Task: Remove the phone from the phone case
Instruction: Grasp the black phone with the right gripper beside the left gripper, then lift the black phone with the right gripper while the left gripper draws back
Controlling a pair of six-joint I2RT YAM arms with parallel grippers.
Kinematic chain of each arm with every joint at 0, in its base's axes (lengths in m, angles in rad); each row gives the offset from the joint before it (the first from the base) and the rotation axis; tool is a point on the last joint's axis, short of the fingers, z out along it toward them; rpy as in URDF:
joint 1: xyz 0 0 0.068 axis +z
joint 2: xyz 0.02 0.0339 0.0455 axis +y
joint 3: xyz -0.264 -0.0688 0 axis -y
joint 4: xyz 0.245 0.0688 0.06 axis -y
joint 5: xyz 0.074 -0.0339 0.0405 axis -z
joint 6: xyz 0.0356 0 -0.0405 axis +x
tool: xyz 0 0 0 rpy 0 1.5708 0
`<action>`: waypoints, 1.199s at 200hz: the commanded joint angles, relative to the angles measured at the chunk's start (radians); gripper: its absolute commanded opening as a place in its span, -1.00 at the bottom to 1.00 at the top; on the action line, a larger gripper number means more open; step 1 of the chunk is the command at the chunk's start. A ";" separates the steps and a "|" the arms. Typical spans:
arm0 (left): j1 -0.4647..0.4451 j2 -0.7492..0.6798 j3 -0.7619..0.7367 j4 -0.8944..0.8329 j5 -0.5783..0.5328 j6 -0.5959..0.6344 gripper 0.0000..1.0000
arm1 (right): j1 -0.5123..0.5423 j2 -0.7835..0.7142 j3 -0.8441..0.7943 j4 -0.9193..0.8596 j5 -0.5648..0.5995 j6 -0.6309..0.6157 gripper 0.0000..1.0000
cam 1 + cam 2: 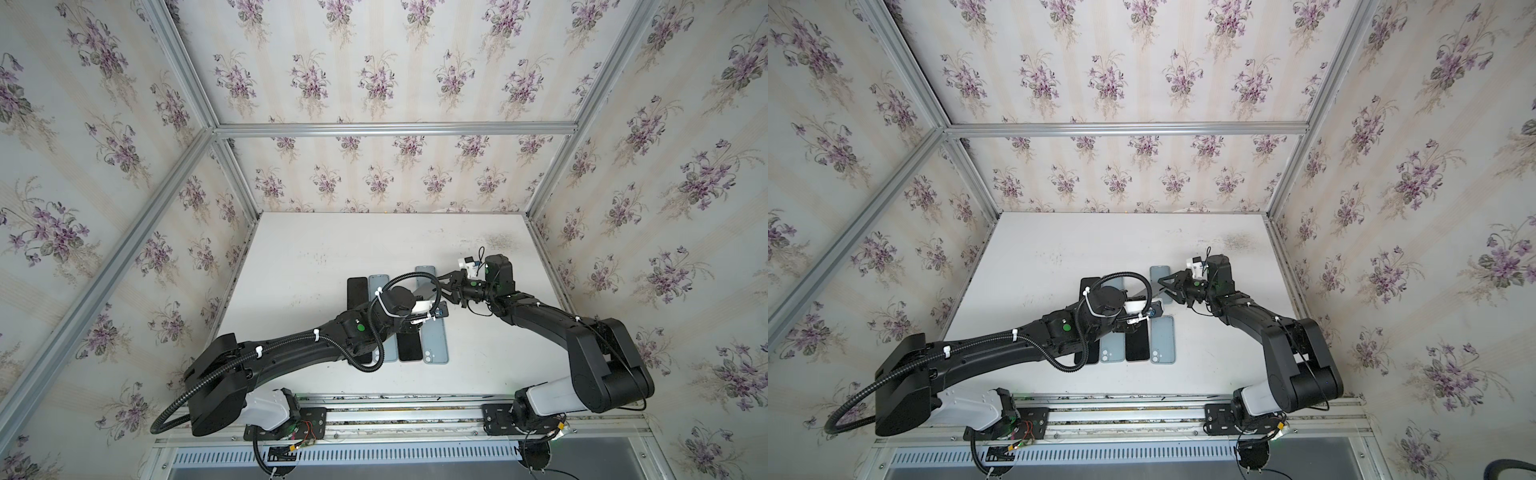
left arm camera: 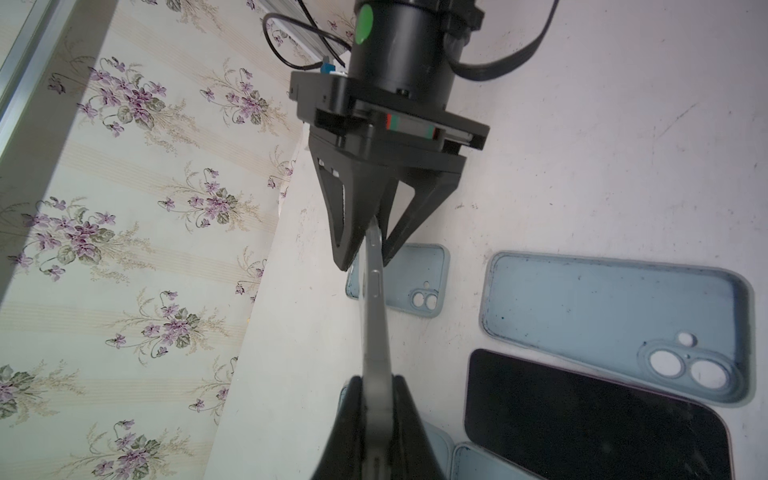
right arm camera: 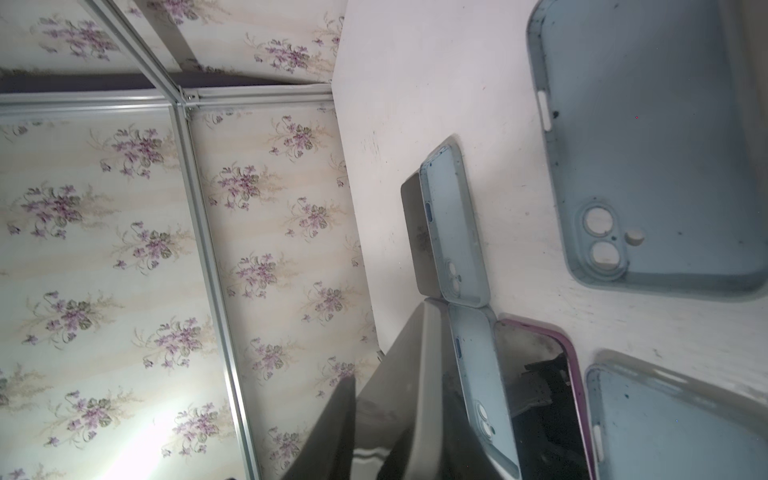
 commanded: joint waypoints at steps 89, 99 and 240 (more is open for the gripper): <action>0.000 -0.013 -0.032 0.150 -0.019 -0.120 0.39 | 0.007 -0.076 -0.005 0.160 0.020 0.073 -0.96; -0.002 -0.022 -0.045 0.163 -0.026 -0.139 0.55 | 0.007 -0.075 -0.002 0.185 0.027 0.097 -0.96; 0.100 -0.367 -0.226 0.183 0.323 -0.966 0.99 | 0.002 -0.100 0.065 0.281 0.169 0.127 -1.00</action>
